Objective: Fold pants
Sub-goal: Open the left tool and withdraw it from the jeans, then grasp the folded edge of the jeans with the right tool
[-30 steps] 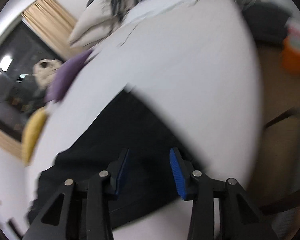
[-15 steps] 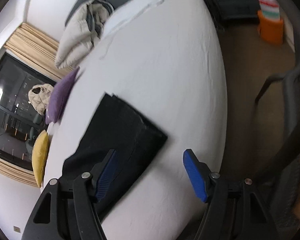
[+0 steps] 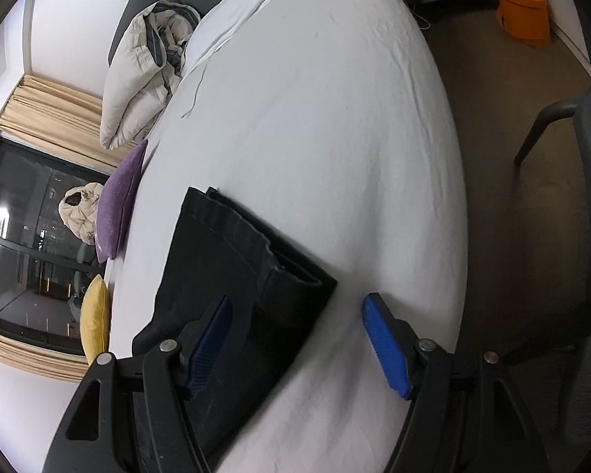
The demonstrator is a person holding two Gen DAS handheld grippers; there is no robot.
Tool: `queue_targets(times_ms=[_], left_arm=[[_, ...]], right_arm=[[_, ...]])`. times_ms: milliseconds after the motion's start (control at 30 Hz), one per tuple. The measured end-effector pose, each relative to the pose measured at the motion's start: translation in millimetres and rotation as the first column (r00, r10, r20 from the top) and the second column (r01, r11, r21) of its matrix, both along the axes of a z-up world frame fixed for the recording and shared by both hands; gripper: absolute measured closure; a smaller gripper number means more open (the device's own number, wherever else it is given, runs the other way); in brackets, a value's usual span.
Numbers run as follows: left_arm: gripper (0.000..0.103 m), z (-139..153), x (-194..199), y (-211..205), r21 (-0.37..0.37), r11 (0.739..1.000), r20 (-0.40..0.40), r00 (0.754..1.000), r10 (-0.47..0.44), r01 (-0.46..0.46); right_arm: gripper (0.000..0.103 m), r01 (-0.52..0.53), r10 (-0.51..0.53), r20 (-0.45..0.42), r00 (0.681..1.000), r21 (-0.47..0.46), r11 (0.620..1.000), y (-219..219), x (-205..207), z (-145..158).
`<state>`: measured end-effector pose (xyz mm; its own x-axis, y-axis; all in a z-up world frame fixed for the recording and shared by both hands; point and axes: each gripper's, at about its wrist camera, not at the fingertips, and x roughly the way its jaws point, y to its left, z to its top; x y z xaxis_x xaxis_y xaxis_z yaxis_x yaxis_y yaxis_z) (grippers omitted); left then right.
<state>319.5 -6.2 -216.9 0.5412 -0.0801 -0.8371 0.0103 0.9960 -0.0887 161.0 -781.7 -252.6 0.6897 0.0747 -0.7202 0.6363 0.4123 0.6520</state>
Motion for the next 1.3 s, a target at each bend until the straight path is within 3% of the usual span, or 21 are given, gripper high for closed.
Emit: queue_targets(times_ms=[167, 200, 267, 433, 667, 867, 967, 1033, 1067, 1133, 1200, 1267, 1300], left_arm=[[0.004, 1.8, -10.7, -1.2, 0.019, 1.0, 0.001, 1.0, -0.004, 0.004], [0.004, 1.4, -10.4, -1.8, 0.021, 1.0, 0.0, 1.0, -0.006, 0.006], [0.004, 1.2, -10.2, -1.5, 0.024, 1.0, -0.001, 1.0, -0.01, 0.01], [0.004, 1.3, -11.6, -1.0, 0.021, 1.0, 0.001, 1.0, -0.014, 0.014], [0.004, 3.9, -13.7, 2.8, -0.003, 1.0, -0.003, 1.0, -0.017, 0.017], [0.004, 6.5, -15.4, 7.7, -0.023, 1.0, -0.008, 1.0, -0.015, 0.015], [0.004, 8.3, -15.9, 10.4, -0.039, 0.999, -0.009, 1.0, -0.008, 0.008], [0.004, 12.9, -16.7, 13.8, -0.069, 0.998, -0.008, 1.0, 0.001, -0.002], [0.004, 16.5, -17.3, 15.8, -0.089, 0.996, -0.005, 1.0, 0.006, -0.007], [0.004, 24.7, -18.0, 18.6, -0.123, 0.992, 0.01, 1.0, 0.015, -0.014], [0.004, 32.1, -17.6, 17.6, -0.154, 0.988, 0.023, 1.0, 0.015, -0.011], [0.004, 39.8, -14.5, 11.5, -0.225, 0.974, 0.025, 1.0, -0.009, 0.015], [0.004, 41.3, -13.0, 8.6, -0.246, 0.969, 0.021, 1.0, -0.021, 0.025]], right_arm=[[0.034, 0.012, -0.012, 0.004, 1.0, -0.001, 1.0, -1.5, 5.1, 3.1], [0.038, 0.012, -0.012, 0.0, 1.0, -0.006, 1.0, -1.2, 6.1, 3.5], [0.064, 0.014, -0.014, -0.01, 1.0, -0.015, 1.0, -1.5, 6.7, 4.7], [0.085, 0.027, -0.027, 0.03, 0.999, 0.025, 0.999, -8.2, 1.8, 2.1], [0.087, 0.038, -0.038, 0.079, 0.996, -0.001, 0.999, -3.5, 2.7, 13.5], [0.088, 0.043, -0.039, 0.067, 0.997, -0.051, 0.998, 1.5, 6.1, 19.9], [0.088, 0.028, -0.021, 0.057, 0.998, -0.118, 0.993, 10.7, 11.8, 34.1], [0.088, -0.022, 0.034, 0.053, 0.998, -0.214, 0.977, 29.3, 23.2, 55.6], [0.088, -0.06, 0.076, 0.049, 0.996, -0.268, 0.962, 42.0, 30.3, 67.1], [0.088, -0.183, 0.215, 0.031, 0.976, -0.412, 0.892, 88.3, 49.8, 96.6], [0.088, -0.327, 0.381, -0.008, 0.924, -0.529, 0.783, 146.1, 66.0, 115.1], [0.088, -0.508, 0.591, -0.113, 0.798, -0.655, 0.56, 230.4, 79.0, 120.4], [0.088, -0.583, 0.677, -0.179, 0.714, -0.688, 0.432, 273.0, 82.5, 112.9]])
